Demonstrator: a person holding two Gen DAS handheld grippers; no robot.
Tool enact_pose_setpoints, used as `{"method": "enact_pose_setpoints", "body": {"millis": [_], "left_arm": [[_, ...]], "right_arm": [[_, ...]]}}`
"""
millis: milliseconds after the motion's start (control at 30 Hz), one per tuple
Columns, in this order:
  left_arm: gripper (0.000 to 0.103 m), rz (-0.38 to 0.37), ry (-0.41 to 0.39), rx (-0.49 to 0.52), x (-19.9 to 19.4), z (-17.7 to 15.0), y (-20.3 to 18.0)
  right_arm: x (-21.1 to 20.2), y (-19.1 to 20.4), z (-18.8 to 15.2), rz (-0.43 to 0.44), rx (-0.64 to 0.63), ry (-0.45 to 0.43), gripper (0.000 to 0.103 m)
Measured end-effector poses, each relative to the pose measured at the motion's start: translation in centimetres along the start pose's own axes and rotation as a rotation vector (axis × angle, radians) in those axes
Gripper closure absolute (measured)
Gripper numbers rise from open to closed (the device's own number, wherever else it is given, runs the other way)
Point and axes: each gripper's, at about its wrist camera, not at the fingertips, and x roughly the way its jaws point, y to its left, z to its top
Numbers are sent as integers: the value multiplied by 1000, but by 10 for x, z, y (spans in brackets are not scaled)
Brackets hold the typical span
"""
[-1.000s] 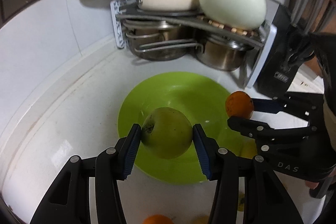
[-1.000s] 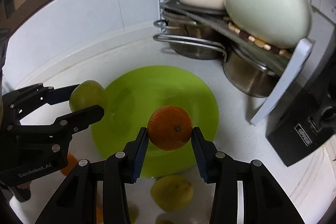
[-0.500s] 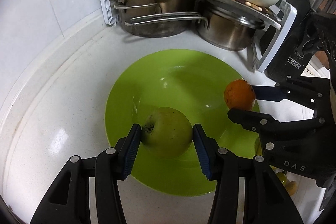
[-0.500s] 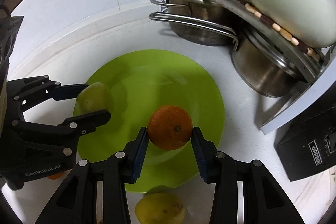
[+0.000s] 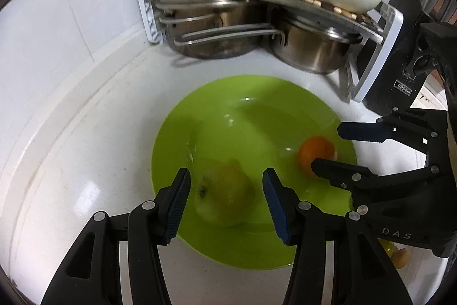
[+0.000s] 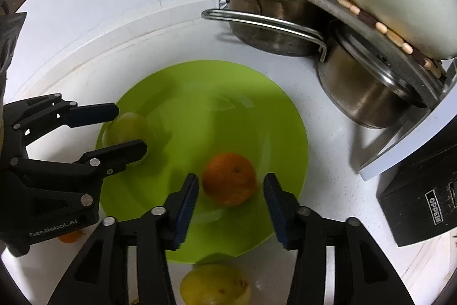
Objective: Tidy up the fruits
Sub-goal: 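Open both tools to drop the apple and orange onto the plate, then move both tools back toward the remaining fruit on the counter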
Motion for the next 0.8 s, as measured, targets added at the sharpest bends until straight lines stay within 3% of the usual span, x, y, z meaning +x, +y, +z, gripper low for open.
{"method": "enact_pose_setpoints", "body": {"millis": [300,633,800], "left_arm": [[38,32,-91,-29,-40,-7,-1],[25,87,-226,-44,-104,-21,-17],[23,110,-271,-41,-133,-33,-28]], "right_arm": [[-29,-1,-8,-7,25,-64,52],[-89,0,-27,-37,50,-198,52],[-123,2,-45,-84,53,-272,42]]}}
